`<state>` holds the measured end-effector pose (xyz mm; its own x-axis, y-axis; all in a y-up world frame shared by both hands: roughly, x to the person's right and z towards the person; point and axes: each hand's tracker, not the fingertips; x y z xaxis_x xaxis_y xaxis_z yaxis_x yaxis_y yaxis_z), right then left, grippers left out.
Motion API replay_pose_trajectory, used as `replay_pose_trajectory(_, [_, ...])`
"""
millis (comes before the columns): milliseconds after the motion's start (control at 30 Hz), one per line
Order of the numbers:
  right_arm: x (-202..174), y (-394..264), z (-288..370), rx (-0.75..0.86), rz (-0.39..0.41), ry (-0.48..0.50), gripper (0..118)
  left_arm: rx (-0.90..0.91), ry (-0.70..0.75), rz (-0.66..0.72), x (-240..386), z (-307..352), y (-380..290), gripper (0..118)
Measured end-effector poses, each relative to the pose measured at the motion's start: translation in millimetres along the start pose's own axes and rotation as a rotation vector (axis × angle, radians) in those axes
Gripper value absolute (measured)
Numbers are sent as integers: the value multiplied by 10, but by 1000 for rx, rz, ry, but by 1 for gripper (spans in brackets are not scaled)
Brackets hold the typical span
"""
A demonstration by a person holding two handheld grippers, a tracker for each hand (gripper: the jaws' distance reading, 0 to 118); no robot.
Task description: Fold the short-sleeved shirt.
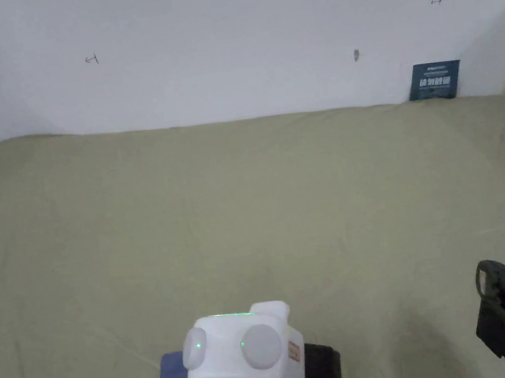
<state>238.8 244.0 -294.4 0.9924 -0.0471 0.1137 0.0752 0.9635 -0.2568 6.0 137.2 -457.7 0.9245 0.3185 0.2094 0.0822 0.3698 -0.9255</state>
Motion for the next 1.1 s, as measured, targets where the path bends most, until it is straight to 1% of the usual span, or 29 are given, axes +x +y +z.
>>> replay_pose_trajectory(67, [30, -2, -10, -1, -5, -8, 2, 55, -87, 94, -225, 259, 33, 109])
replay_pose_trajectory(100, [39, -4, -23, -4, -16, -9, 2, 88, -127, 125, -293, 363, 45, 104])
replay_pose_trajectory(133, [39, -9, -40, -7, -26, -6, 2, 107, -158, 148, -402, 484, 56, 95])
replay_pose_trajectory(167, [29, -18, -65, -12, -35, -3, 2, 136, -192, 185, -539, 614, 61, 82])
replay_pose_trajectory(200, [12, -29, -88, -19, -39, 2, 2, 147, -220, 201, -657, 696, 58, 56])
replay_pose_trajectory(233, [-11, -45, -107, -25, -44, 11, 2, 155, -241, 197, -743, 679, 31, 26])
replay_pose_trajectory(267, [-44, -62, -126, -31, -45, 19, 2, 142, -225, 185, -824, 669, 15, 0])
replay_pose_trajectory(333, [-105, -99, -159, -49, -43, 41, 2, 104, -215, 168, -902, 560, -46, 0])
replay_pose_trajectory(367, [-137, -120, -173, -59, -42, 50, 2, 48, -232, 155, -908, 385, -108, 0])
replay_pose_trajectory(433, [-196, -165, -202, -83, -39, 74, 2, -15, -358, 210, -908, 105, -217, 0])
replay_pose_trajectory(467, [-212, -186, -220, -98, -40, 85, 2, -36, -412, 216, -886, -39, -265, 0])
replay_pose_trajectory(500, [-225, -206, -240, -119, -38, 95, 2, -51, -426, 201, -863, -249, -350, 0])
replay_pose_trajectory(567, [-240, -262, -285, -167, -45, 135, 2, -127, -335, 159, -811, -528, -469, 0])
replay_pose_trajectory(600, [-244, -290, -313, -191, -50, 162, 2, -147, -334, 147, -834, -597, -510, 0])
replay_pose_trajectory(633, [-254, -319, -353, -223, -54, 184, 2, -133, -390, 164, -855, -651, -564, 0])
replay_pose_trajectory(667, [-270, -349, -398, -261, -51, 203, 2, -127, -425, 206, -879, -565, -507, 0])
replay_pose_trajectory(700, [-295, -374, -444, -286, -53, 220, 2, -132, -415, 227, -882, -484, -442, 0])
replay_pose_trajectory(733, [-332, -397, -509, -307, -65, 253, 2, -118, -407, 210, -883, -392, -391, 0])
replay_pose_trajectory(767, [-379, -413, -587, -343, -74, 294, 2, -71, -391, 165, -953, -235, -357, 0])
replay_pose_trajectory(800, [-437, -423, -666, -372, -95, 332, 2, -48, -368, 131, -970, -117, -313, 0])
replay_pose_trajectory(833, [-510, -443, -757, -394, -117, 391, 2, -21, -363, 113, -1046, 52, -263, 0])
replay_pose_trajectory(900, [-653, -520, -1003, -486, -185, 535, 2, 13, -366, 119, -1243, 347, -209, 0])
replay_pose_trajectory(933, [-742, -587, -1158, -538, -238, 612, 2, 44, -353, 125, -1353, 476, -189, 0])
replay_pose_trajectory(967, [-823, -694, -1336, -592, -295, 710, 2, 79, -333, 140, -1477, 594, -182, 0])
replay_pose_trajectory(1000, [-897, -825, -1499, -657, -358, 777, 2, 90, -317, 151, -1589, 675, -167, 0])
replay_pose_trajectory(1033, [-976, -973, -1661, -720, -393, 837, 2, 108, -309, 170, -1757, 750, -159, 0])
replay_pose_trajectory(1100, [-1061, -1299, -1936, -796, -512, 949, 2, 133, -270, 190, -2018, 832, -175, 0])
